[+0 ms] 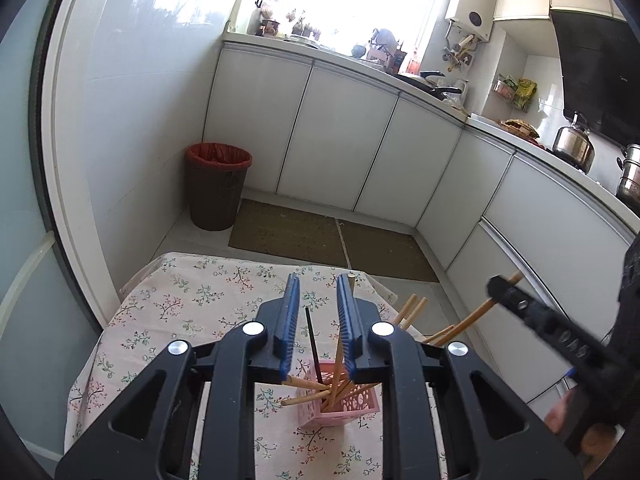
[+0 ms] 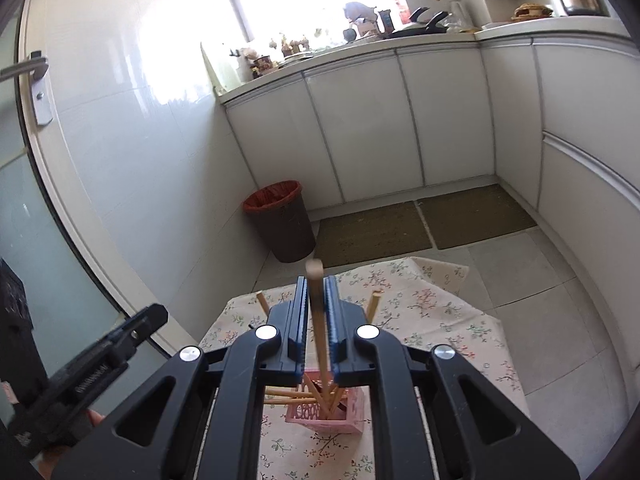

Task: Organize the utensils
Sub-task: 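Open the left tool to release the chopstick into the pink holder, then lower the left tool to the table and grasp the black pen with gold band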

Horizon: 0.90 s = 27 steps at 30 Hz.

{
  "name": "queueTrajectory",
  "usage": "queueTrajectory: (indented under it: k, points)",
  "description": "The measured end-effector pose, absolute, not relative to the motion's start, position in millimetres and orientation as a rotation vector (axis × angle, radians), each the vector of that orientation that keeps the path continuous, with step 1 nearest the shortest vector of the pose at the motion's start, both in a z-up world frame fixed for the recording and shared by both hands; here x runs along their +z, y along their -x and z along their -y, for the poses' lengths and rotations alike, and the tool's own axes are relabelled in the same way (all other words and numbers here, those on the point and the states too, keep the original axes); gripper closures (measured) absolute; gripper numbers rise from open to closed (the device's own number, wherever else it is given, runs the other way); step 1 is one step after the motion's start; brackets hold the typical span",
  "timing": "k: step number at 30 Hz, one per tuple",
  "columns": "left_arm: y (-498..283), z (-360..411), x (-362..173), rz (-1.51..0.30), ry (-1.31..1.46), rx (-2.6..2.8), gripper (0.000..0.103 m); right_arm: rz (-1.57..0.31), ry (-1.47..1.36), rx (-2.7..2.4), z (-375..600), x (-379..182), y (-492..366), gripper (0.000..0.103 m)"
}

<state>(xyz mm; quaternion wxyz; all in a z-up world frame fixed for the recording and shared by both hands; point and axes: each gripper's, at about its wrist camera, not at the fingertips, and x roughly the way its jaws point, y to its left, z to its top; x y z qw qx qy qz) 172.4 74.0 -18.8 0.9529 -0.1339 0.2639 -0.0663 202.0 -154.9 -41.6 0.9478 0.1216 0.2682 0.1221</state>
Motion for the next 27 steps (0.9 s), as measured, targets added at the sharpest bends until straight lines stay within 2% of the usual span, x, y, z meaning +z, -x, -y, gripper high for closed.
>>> queueTrajectory:
  k: [2, 4, 6, 9, 13, 14, 15, 17, 19, 23, 27]
  points:
    - [-170, -75, -18, -0.533, 0.267, -0.12, 0.077, -0.556, -0.229, 0.25, 149, -49, -205, 0.09]
    - [-169, -74, -17, -0.534, 0.25, -0.098, 0.076, -0.557, -0.228, 0.244, 147, -49, -202, 0.067]
    - [-167, -74, -17, -0.536, 0.225, -0.069, 0.074, -0.535, -0.218, 0.228, 147, -45, -196, 0.063]
    - [-164, -72, -16, -0.54, 0.212, -0.056, 0.066, -0.524, -0.198, 0.215, 148, -37, -188, 0.063]
    - [-156, -66, -11, -0.529, 0.178, -0.048, 0.062, -0.509, -0.192, 0.205, 151, -29, -170, 0.055]
    - [-154, -65, -10, -0.527, 0.171, -0.045, 0.056, -0.508, -0.192, 0.204, 152, -28, -166, 0.054]
    - [-151, -63, -9, -0.52, 0.165, -0.042, 0.052, -0.507, -0.193, 0.201, 154, -27, -161, 0.05]
    - [-144, -60, -6, -0.504, 0.158, -0.039, 0.038, -0.504, -0.198, 0.191, 155, -26, -153, 0.04]
    - [-138, -55, -4, -0.492, 0.138, -0.036, 0.031, -0.499, -0.21, 0.178, 159, -26, -146, 0.03]
    - [-126, -43, -2, -0.472, 0.095, -0.033, 0.015, -0.506, -0.234, 0.149, 169, -27, -134, 0.021]
    - [-115, -33, -1, -0.457, 0.063, -0.033, 0.007, -0.491, -0.263, 0.106, 181, -28, -121, 0.012]
